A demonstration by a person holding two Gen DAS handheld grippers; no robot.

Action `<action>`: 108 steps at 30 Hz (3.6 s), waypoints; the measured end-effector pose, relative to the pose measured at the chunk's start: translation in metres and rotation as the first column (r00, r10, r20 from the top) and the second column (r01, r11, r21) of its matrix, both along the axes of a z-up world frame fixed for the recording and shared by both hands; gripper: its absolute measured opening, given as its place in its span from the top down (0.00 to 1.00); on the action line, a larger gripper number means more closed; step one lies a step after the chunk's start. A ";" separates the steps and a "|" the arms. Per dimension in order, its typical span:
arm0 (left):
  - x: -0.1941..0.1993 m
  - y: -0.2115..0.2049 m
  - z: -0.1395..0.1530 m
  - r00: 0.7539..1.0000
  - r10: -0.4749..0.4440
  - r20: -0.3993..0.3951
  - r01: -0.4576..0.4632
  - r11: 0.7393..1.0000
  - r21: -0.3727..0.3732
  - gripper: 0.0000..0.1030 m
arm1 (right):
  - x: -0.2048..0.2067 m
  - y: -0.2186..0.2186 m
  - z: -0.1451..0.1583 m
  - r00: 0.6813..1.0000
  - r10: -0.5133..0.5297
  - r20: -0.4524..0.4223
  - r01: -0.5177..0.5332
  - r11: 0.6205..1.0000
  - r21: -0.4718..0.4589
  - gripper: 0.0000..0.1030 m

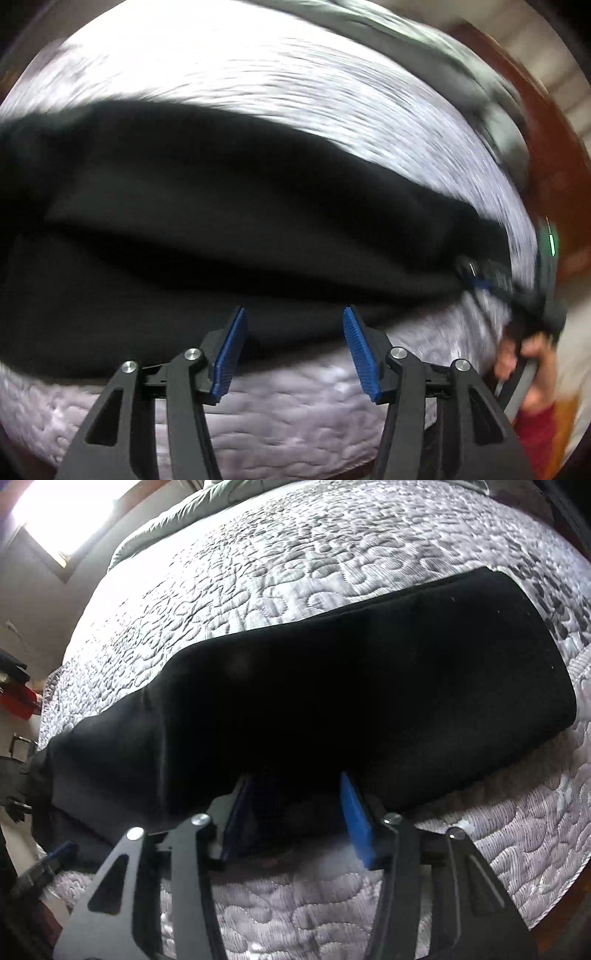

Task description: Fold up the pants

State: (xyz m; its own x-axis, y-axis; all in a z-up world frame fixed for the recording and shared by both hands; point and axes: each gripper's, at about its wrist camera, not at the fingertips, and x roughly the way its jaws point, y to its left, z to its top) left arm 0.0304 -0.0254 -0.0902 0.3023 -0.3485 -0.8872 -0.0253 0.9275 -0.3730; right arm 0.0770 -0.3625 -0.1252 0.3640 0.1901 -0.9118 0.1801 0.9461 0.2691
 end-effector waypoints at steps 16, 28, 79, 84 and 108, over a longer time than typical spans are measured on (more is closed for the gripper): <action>0.052 0.059 -0.022 0.967 0.231 -0.111 -0.252 0.932 -0.260 1.00 | 0.001 -0.003 -0.001 1.000 -0.010 -0.005 0.010 1.000 0.008 0.51; 0.030 0.067 -0.031 0.944 0.282 -0.170 -0.316 0.921 -0.227 0.37 | 0.003 -0.003 -0.005 1.000 -0.004 -0.003 0.004 1.000 0.002 0.46; -0.009 0.135 -0.015 0.891 0.446 -0.079 -0.453 0.886 -0.096 0.56 | 0.009 0.166 0.007 0.902 0.426 -0.065 -0.429 0.903 -0.037 0.37; -0.003 0.155 -0.011 0.884 0.463 -0.071 -0.467 0.880 -0.087 0.49 | 0.009 0.165 0.004 0.905 0.420 -0.074 -0.424 0.903 -0.063 0.36; -0.071 0.158 0.002 0.814 0.569 0.116 -0.561 0.822 -0.093 0.94 | 0.012 0.172 0.002 0.895 0.433 -0.104 -0.440 0.897 -0.045 0.35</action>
State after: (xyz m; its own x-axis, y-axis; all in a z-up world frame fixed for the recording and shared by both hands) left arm -0.0402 0.1325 -0.0878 0.5729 -0.1239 -0.8102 -0.4862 0.7444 -0.4577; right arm 0.0890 -0.1902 -0.1231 0.1748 0.2501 -0.9523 -0.2347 0.9499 0.2064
